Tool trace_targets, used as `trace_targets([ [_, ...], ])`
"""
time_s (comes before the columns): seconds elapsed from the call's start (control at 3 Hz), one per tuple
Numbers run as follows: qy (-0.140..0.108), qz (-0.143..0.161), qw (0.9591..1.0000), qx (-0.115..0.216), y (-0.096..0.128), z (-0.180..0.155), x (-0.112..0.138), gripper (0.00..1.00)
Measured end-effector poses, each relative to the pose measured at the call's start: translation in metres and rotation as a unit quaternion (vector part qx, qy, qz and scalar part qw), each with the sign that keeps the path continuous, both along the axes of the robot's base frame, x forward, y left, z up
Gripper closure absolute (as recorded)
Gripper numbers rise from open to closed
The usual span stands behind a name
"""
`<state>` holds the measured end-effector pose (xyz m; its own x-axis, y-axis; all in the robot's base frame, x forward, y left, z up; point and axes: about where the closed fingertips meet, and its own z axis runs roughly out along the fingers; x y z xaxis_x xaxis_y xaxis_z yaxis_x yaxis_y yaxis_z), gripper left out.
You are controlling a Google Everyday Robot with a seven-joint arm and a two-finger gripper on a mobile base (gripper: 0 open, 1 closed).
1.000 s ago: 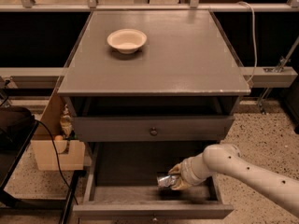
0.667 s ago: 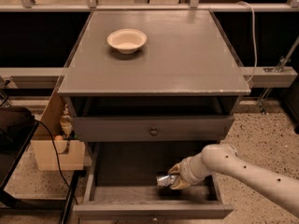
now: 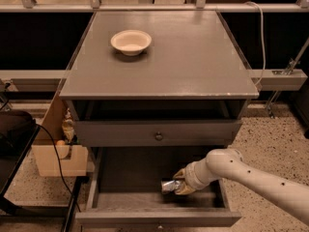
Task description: Place redbull can into middle drawer
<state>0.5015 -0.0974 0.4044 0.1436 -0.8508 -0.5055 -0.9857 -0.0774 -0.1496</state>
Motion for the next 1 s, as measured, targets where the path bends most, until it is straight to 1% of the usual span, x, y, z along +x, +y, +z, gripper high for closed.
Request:
trace_targets([
  [0.67, 0.002, -0.010, 1.0000, 0.001, 0.007, -0.008, 0.010, 1.00],
  [1.0, 0.020, -0.014, 0.9997, -0.003, 0.010, -0.037, 0.004, 1.00],
])
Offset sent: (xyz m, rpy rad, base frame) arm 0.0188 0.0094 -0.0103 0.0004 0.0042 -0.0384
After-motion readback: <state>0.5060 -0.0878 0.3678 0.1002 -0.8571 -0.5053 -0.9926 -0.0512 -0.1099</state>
